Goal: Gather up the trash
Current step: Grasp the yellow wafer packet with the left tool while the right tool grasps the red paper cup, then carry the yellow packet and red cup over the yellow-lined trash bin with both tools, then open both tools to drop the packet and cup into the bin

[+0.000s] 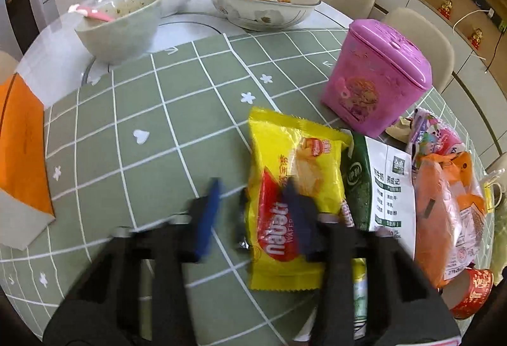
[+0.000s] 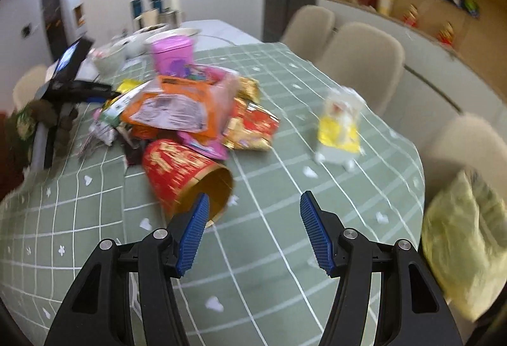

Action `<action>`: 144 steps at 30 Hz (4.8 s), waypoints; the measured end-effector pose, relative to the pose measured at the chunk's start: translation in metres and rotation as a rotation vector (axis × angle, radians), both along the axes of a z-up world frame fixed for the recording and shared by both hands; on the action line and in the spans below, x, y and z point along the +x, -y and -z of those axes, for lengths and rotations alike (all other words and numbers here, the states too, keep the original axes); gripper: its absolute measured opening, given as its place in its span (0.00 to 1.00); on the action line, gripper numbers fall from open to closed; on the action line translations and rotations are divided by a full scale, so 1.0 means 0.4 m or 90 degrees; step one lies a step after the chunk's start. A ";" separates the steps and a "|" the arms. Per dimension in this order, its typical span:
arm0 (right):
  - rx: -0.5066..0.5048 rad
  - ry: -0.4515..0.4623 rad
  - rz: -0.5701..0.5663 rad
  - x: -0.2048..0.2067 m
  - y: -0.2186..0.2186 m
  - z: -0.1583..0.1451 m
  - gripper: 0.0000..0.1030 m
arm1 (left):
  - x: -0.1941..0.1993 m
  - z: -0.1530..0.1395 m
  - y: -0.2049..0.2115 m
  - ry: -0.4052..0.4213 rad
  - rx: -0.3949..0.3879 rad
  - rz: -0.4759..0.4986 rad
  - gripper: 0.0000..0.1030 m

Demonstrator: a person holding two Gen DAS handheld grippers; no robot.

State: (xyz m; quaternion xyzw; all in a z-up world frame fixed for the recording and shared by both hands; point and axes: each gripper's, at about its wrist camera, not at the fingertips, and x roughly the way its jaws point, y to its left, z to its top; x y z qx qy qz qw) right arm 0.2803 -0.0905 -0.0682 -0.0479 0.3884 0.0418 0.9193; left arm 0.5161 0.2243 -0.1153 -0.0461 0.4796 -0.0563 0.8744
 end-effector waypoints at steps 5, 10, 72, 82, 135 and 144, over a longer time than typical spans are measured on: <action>0.031 0.014 -0.044 0.017 -0.064 -0.028 0.56 | -0.055 -0.036 -0.017 0.003 -0.061 0.029 0.07; 0.008 0.028 -0.079 0.030 -0.177 -0.038 0.56 | -0.171 -0.085 -0.060 0.029 -0.081 0.025 0.06; 0.008 0.178 0.089 -0.178 0.772 -0.339 0.54 | -0.593 -0.402 0.988 0.195 -0.201 0.244 0.06; -0.022 0.177 0.175 -0.230 1.031 -0.318 0.54 | -0.566 -0.334 1.346 0.144 -0.171 0.368 0.06; 0.096 0.022 0.182 -0.108 1.072 -0.036 0.56 | -0.575 -0.197 1.229 0.076 -0.132 0.256 0.43; 0.086 0.035 0.182 -0.127 1.020 -0.052 0.57 | -0.574 -0.211 1.151 0.083 -0.151 0.252 0.44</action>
